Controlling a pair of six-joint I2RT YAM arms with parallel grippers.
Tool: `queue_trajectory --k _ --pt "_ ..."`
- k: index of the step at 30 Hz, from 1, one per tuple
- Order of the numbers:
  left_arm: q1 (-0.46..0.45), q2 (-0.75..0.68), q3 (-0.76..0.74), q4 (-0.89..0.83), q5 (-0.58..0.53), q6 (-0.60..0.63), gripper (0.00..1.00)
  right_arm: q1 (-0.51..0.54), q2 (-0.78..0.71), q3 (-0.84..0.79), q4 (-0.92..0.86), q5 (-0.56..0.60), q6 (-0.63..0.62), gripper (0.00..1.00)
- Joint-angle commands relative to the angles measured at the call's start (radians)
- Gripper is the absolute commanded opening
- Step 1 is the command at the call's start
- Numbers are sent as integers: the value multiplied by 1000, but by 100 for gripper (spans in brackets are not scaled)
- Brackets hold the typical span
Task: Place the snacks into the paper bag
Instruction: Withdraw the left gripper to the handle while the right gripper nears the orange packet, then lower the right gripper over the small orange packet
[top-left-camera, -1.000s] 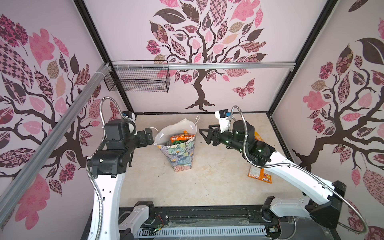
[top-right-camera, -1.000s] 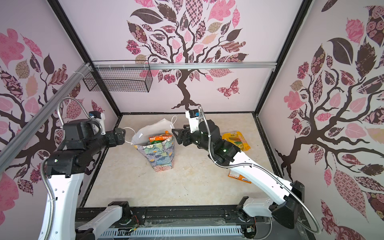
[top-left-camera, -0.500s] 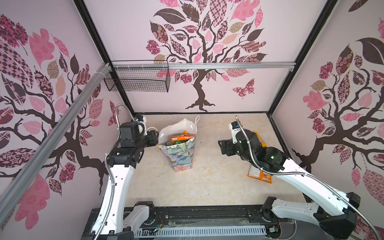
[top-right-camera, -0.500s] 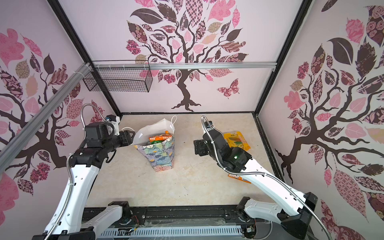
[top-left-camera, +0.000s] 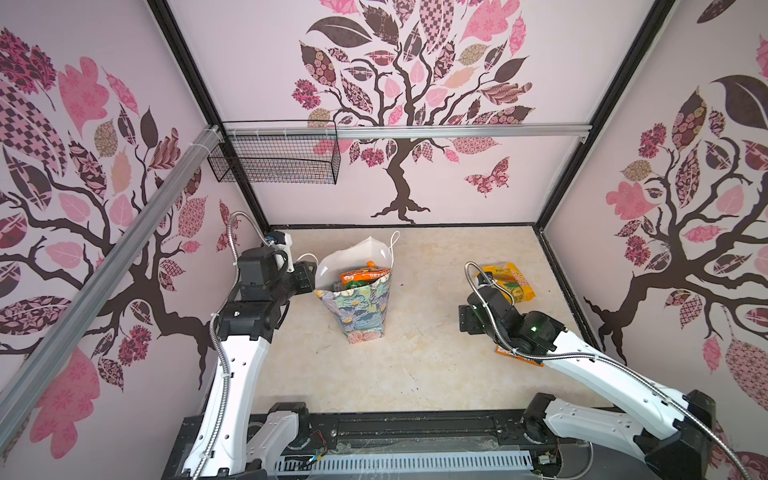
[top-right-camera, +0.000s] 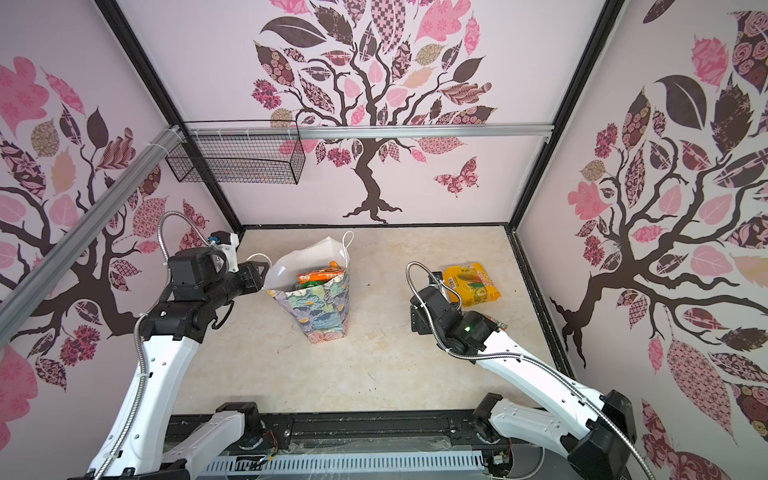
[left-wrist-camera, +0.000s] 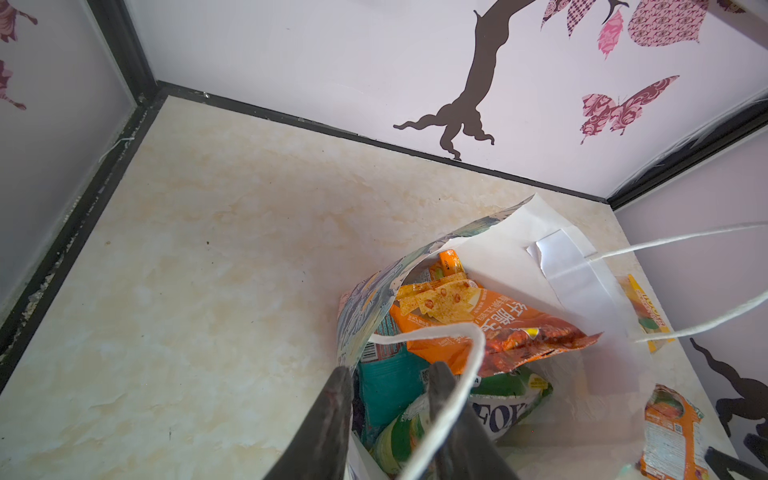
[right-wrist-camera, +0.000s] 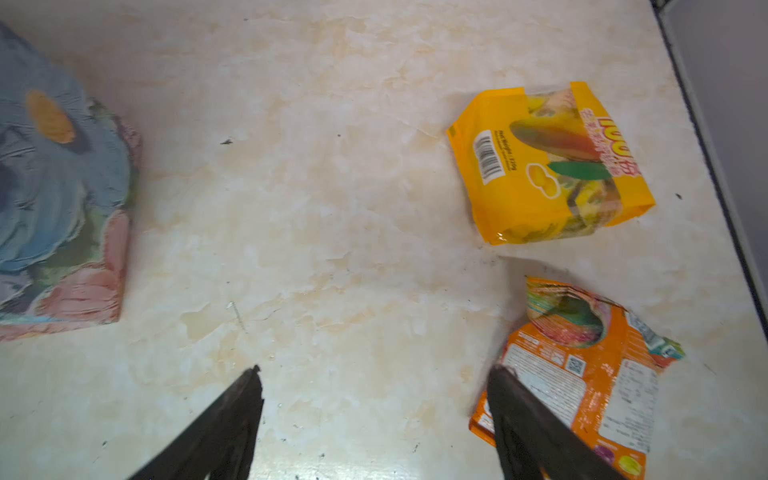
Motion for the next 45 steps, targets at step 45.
queue_trajectory --k 45 --pt "15 -19 -35 31 18 -12 4 -398 202 -389 432 -555 102 89"
